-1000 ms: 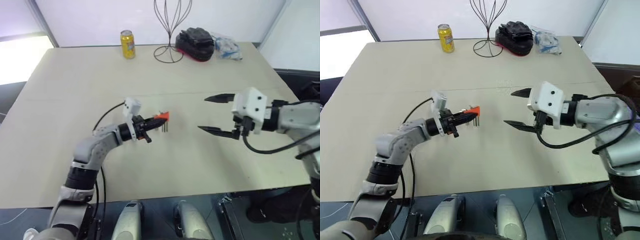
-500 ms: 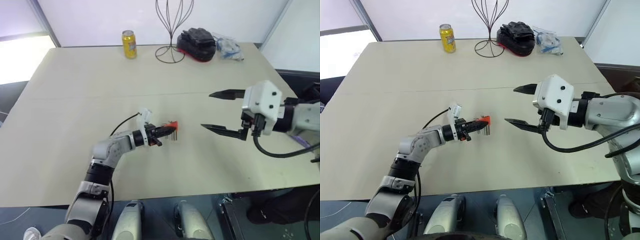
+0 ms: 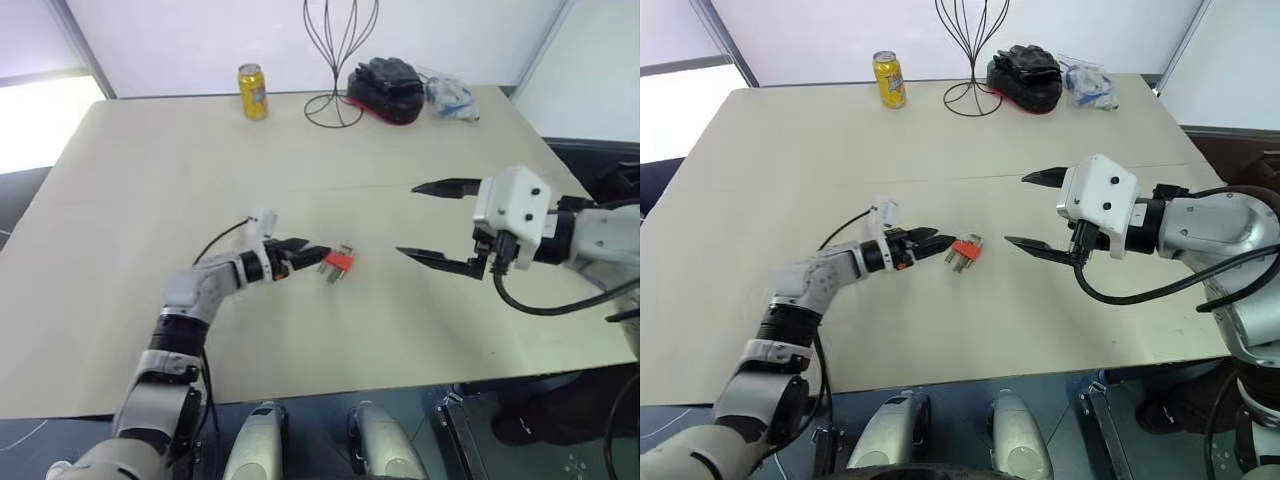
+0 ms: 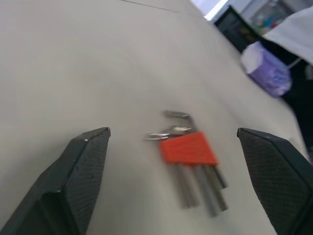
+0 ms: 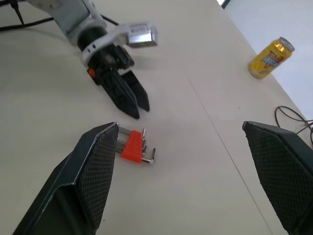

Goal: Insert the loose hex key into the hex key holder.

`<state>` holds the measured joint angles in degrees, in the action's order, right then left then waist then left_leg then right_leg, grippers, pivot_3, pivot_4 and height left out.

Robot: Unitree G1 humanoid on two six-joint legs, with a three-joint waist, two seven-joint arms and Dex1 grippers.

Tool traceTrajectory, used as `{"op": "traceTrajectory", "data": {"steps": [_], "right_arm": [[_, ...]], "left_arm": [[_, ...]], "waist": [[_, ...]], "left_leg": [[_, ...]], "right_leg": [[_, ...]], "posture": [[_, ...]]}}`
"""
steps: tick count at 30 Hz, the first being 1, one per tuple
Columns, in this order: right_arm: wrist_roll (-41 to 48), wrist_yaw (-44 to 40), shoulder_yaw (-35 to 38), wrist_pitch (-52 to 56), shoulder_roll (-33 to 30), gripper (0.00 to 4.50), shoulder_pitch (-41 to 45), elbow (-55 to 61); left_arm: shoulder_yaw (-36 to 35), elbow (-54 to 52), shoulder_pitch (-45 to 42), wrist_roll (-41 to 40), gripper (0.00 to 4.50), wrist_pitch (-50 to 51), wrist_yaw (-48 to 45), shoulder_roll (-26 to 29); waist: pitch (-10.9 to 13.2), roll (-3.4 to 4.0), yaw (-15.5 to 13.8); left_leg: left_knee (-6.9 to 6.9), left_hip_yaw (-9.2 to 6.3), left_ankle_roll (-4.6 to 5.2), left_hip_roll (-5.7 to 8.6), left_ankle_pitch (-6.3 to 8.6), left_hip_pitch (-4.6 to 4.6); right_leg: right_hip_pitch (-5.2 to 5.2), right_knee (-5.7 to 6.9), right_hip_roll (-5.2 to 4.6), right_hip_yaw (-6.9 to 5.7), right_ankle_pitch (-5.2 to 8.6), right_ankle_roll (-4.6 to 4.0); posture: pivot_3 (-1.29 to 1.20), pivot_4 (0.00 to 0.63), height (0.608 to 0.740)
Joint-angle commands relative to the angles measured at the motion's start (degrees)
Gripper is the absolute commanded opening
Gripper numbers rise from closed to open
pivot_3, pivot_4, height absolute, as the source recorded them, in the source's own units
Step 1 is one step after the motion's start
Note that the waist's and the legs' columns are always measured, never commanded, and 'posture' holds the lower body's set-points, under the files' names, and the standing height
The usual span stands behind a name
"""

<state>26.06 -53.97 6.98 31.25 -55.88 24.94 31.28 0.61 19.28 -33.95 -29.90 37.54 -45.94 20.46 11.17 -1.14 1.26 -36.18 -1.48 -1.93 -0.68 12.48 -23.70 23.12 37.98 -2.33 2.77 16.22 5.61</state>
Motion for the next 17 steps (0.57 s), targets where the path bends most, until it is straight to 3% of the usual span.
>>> {"op": "traceTrajectory", "data": {"steps": [1, 8, 12, 17], "right_arm": [[-0.7, -1.8, -0.4, -2.4, -0.8, 4.2, 1.2, -1.3], [-2.9, -6.9, -2.9, -5.3, -2.9, 4.2, 1.6, -6.3], [-6.1, -11.7, -4.8, -9.5, -6.0, 4.2, 1.6, -10.7], [-7.4, -12.9, -6.3, -11.3, -5.5, 4.2, 3.8, -12.9]], "left_arm": [[-1.6, -6.7, 1.8, 2.0, 4.46, -2.4, -3.2, 6.5], [-2.6, -20.1, 3.4, -1.4, 4.46, 0.1, -9.3, 14.2], [-5.9, -30.0, 1.5, -7.6, 4.46, 6.5, -11.9, 20.1], [-8.8, -34.4, 0.8, -12.4, 4.46, 11.2, -11.8, 23.9]], "waist": [[0.0, 0.01, 0.0], [0.0, 0.01, -1.1], [0.0, 0.01, -0.7], [0.0, 0.05, -0.3]], "left_leg": [[0.03, 0.01, 0.0, -0.02, 0.0, 0.0], [-0.1, -0.01, 0.0, 0.05, 0.0, -0.26], [-0.09, -0.02, 0.01, 0.04, 0.01, -0.39], [-0.01, -0.02, 0.05, -0.03, 0.03, -0.36]], "right_leg": [[0.02, 0.0, -0.01, 0.01, 0.0, 0.0], [0.04, -0.15, -0.31, -0.11, 0.01, -0.01], [0.07, -0.35, -0.31, -0.13, 0.01, -0.01], [0.1, -0.36, -0.22, -0.15, 0.0, 0.01]], "posture": [[0.0, 0.15, 0.74], [0.0, 0.15, 0.74], [0.0, 0.15, 0.74], [0.0, 0.15, 0.74]]}}
